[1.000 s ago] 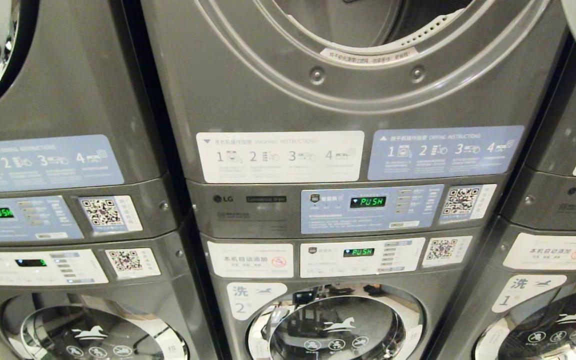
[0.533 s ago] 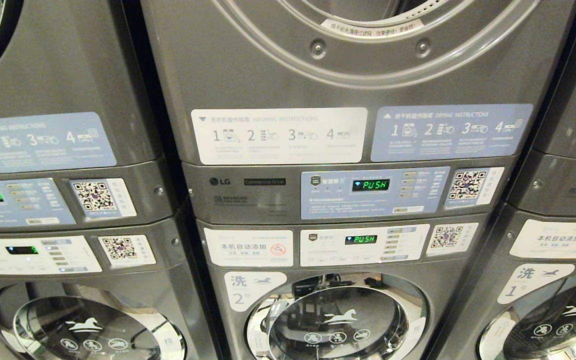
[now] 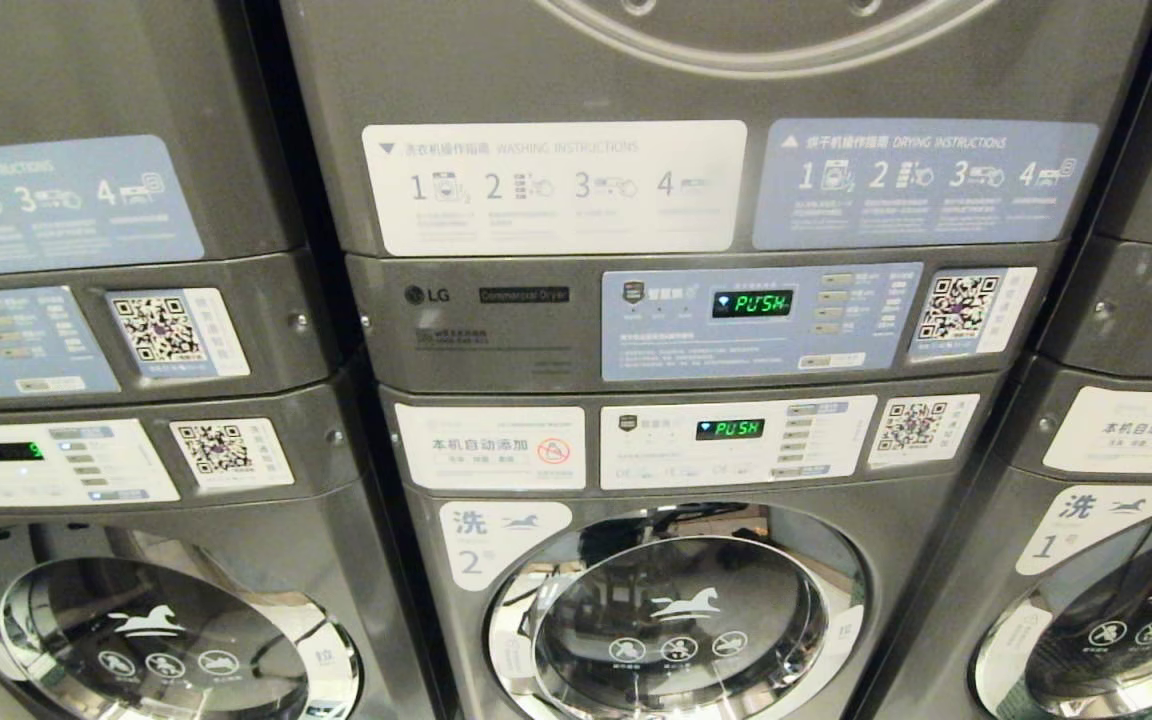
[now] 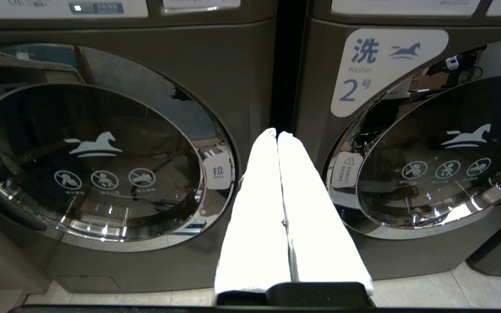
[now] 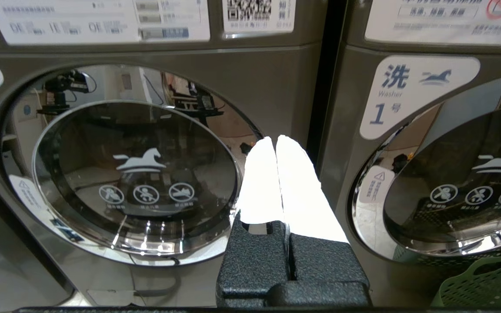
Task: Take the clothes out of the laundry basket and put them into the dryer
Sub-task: Take the clothes out of the basket
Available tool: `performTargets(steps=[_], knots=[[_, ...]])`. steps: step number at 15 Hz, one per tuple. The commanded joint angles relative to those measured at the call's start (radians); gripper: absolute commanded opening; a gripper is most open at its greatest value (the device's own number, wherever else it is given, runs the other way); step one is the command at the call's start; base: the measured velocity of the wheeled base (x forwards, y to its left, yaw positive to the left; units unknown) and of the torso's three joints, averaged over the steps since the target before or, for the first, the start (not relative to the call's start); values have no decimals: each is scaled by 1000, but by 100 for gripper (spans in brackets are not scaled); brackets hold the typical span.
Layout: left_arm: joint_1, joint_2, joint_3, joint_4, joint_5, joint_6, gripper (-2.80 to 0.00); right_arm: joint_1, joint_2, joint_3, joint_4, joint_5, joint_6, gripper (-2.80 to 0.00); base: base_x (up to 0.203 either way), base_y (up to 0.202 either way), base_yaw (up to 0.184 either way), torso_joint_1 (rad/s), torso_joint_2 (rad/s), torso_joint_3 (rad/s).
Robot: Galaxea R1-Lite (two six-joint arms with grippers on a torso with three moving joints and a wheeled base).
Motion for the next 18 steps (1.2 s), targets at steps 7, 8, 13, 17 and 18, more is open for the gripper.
performTargets(steps=[7, 8, 13, 17, 18], knots=[[0, 0, -2, 2, -1, 3, -280, 0, 0, 0, 0, 0, -2, -280, 0, 0, 0, -258, 524, 273], [0, 0, 0, 2, 0, 3, -280, 0, 0, 0, 0, 0, -1, -280, 0, 0, 0, -239, 500, 264], [0, 0, 0, 1, 0, 0, -280, 0, 0, 0, 0, 0, -1, -280, 0, 0, 0, -236, 493, 254], [0, 0, 0, 1, 0, 0, -280, 0, 0, 0, 0, 0, -2, -280, 0, 0, 0, -125, 271, 146], [0, 0, 0, 1, 0, 0, -280, 0, 0, 0, 0, 0, -2, -280, 0, 0, 0, -26, 56, 36]])
